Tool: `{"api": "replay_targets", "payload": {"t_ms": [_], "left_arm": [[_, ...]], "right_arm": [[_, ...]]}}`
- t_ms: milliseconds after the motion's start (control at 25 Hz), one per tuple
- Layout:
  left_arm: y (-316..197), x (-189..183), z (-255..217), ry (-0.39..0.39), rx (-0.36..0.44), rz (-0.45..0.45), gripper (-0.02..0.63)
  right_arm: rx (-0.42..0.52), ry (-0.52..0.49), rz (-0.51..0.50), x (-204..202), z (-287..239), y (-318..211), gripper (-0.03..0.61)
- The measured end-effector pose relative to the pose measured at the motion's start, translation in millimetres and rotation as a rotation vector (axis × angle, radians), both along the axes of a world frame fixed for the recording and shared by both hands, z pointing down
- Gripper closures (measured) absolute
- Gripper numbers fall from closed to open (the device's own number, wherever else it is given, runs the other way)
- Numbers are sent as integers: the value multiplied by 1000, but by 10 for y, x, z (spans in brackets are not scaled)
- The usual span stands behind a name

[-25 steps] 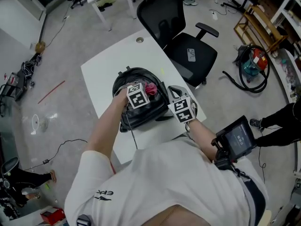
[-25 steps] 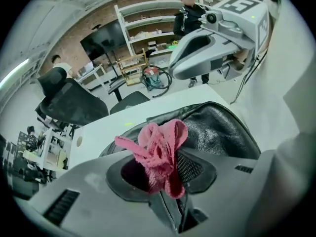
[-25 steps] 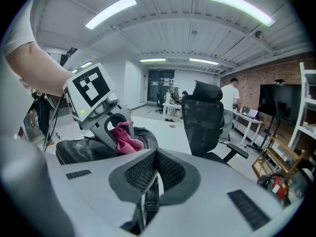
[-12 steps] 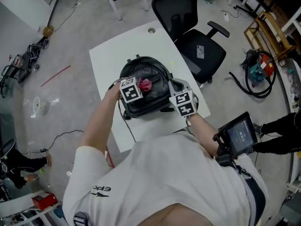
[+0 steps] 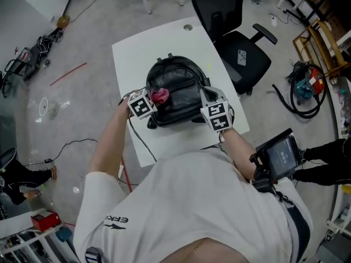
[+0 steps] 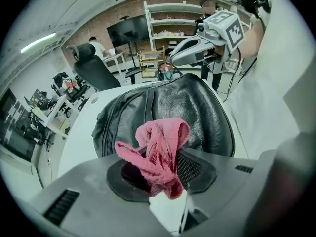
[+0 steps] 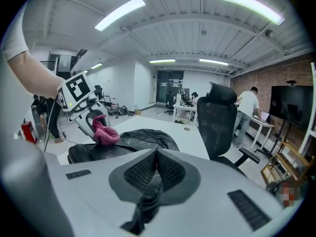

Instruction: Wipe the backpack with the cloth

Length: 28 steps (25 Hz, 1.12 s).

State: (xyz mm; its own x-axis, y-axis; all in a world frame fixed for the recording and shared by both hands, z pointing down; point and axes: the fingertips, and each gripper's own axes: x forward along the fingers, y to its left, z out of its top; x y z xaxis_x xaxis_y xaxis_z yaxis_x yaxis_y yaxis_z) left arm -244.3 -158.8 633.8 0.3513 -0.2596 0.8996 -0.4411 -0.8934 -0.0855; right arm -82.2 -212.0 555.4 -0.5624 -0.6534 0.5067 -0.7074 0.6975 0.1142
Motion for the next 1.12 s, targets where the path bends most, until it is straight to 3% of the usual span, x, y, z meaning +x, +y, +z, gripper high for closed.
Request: {"api": "replay_targets", "payload": {"t_ms": [280,480,800,1120], "left_arm": [[59,-119,35,-17,-11,-11,477],[-43,-1,-77,-18,48,16,477],[-355,797,-324,56,138,146,477],[-465,1576,-221,57,129,305,477]], "right_arm": [[-4,0,13,21,26,13,575],[-4,-19,34,73,-19,18,575],[13,-19,97,346,-121,39,575],[21,-3,157,644,-111,23,575]]}}
